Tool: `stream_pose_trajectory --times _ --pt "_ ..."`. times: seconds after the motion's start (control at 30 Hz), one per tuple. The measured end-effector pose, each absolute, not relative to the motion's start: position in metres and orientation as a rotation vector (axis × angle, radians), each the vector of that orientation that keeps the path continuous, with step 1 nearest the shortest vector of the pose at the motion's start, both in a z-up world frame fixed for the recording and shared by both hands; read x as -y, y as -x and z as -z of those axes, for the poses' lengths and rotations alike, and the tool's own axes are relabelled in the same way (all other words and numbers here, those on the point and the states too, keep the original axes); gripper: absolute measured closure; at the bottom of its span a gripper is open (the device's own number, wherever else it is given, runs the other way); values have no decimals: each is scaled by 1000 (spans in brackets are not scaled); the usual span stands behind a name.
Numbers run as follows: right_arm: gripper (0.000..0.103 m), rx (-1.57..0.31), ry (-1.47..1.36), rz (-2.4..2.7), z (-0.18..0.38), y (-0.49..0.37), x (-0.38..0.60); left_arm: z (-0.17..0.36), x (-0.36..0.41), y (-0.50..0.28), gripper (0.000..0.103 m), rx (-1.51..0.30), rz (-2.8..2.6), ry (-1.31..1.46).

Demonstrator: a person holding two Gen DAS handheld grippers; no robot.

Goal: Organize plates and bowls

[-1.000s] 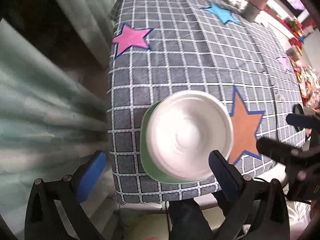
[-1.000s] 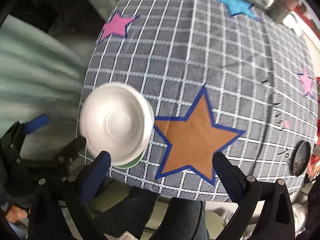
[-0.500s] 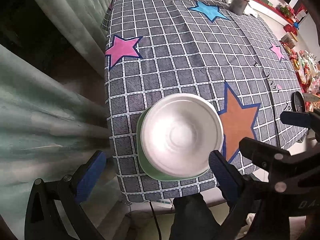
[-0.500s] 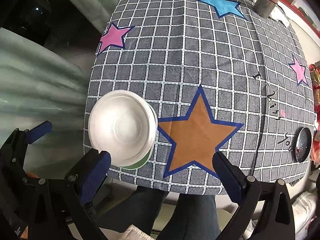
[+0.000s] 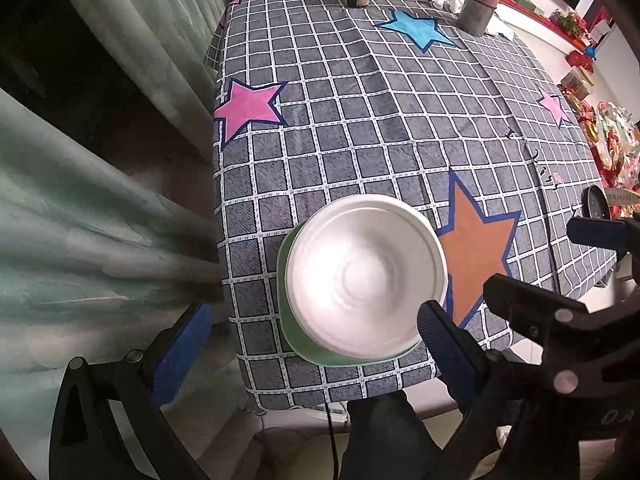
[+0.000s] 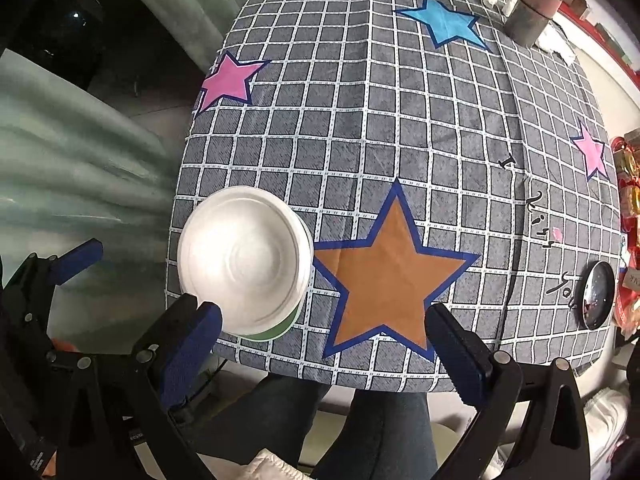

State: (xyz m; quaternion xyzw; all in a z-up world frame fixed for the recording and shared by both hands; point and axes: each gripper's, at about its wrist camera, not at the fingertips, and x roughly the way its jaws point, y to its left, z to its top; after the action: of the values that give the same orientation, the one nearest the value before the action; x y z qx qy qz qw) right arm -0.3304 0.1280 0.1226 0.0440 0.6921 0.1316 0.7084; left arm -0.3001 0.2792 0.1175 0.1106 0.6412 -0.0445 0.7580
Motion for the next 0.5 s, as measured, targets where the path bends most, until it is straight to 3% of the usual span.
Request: stream_pose_trajectory --times 0.5 --pt "1 -1513 -95 -303 -124 331 -136 -115 -281 298 0 -1408 99 -265"
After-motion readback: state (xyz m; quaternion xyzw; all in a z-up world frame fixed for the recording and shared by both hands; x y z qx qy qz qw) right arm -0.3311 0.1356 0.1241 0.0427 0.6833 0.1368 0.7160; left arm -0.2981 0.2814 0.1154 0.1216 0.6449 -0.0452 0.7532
